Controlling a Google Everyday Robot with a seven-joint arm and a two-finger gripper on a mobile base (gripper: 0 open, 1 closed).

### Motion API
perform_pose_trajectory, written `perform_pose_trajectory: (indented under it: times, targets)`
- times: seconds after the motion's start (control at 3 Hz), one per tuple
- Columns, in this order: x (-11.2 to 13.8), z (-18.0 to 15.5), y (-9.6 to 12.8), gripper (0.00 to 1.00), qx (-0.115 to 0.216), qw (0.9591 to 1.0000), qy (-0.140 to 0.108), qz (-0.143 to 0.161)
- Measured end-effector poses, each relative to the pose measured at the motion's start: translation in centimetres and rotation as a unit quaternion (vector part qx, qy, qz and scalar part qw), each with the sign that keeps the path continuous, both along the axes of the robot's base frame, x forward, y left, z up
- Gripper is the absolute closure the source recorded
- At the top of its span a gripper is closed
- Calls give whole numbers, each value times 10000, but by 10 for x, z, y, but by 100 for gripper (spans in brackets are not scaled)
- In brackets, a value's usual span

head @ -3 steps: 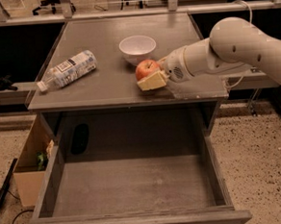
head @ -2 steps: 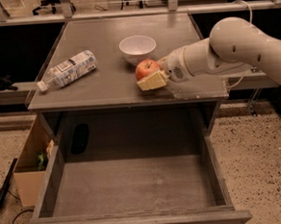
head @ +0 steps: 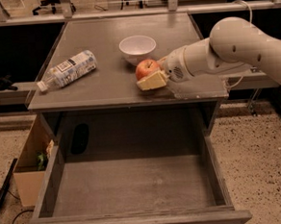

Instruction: Pick apple from top drawer and place on counter

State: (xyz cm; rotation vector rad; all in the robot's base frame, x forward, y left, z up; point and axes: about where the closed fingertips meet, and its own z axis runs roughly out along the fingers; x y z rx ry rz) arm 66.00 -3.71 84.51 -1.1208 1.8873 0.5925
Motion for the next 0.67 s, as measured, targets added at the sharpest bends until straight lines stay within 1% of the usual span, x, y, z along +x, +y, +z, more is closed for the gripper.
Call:
perform_pose_trajectory:
  times: [0.33,0.67]
  targets:
    - [0,0,0,0,0,10000,0,1]
    - [0,0,0,0,0,10000,0,1]
